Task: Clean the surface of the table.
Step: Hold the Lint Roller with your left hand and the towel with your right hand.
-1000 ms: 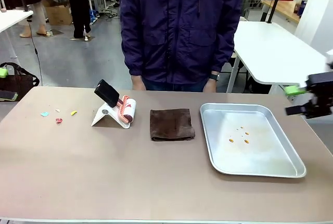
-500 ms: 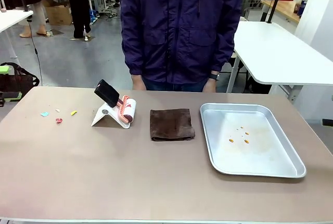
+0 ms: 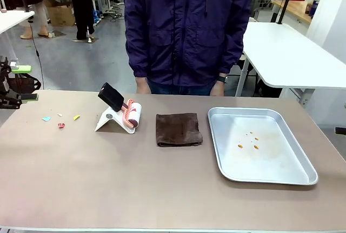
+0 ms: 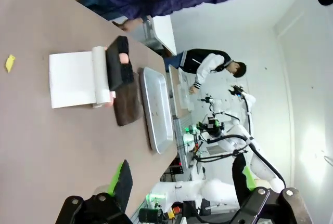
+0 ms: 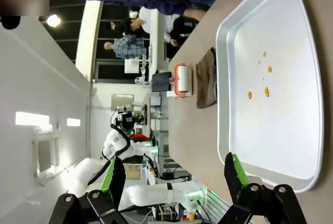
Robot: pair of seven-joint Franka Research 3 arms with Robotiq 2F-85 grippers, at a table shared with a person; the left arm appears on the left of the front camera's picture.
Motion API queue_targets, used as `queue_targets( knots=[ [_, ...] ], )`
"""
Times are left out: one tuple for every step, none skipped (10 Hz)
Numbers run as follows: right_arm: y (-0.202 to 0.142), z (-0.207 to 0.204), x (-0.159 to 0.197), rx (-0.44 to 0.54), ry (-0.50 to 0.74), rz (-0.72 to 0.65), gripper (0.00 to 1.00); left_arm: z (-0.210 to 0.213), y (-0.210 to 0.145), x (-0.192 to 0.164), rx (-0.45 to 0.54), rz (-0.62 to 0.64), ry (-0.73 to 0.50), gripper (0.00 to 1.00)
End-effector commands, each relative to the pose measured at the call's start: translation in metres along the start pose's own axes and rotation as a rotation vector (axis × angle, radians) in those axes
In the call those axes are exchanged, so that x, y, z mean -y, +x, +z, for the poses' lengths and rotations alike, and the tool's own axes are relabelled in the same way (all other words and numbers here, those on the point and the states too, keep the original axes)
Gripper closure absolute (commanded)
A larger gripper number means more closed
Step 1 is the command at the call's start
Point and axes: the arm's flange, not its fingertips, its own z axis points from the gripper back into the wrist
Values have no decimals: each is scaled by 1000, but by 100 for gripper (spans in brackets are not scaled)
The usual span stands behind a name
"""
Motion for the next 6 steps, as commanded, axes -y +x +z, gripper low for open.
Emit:
queue_targets(
  knots=[
    [0, 3, -3, 2, 14, 11, 0, 10, 4, -6, -26, -22, -31, 0],
    [0, 3, -3, 2, 14, 11, 0, 10, 4, -6, -26, -22, -31, 0],
    [0, 0, -1, -3, 1, 0, 0, 3, 1, -2, -7, -4, -18, 0],
    [0, -12, -10, -13, -90, -7, 0, 9, 5, 2, -5, -36, 5, 0],
    [3, -32, -28, -33, -172, 15, 0, 8, 12, 11, -27, -51, 36, 0],
    [9, -61, -50, -87, -242, 89, 0, 5, 25, 21, -62, -88, 92, 0]
  ],
)
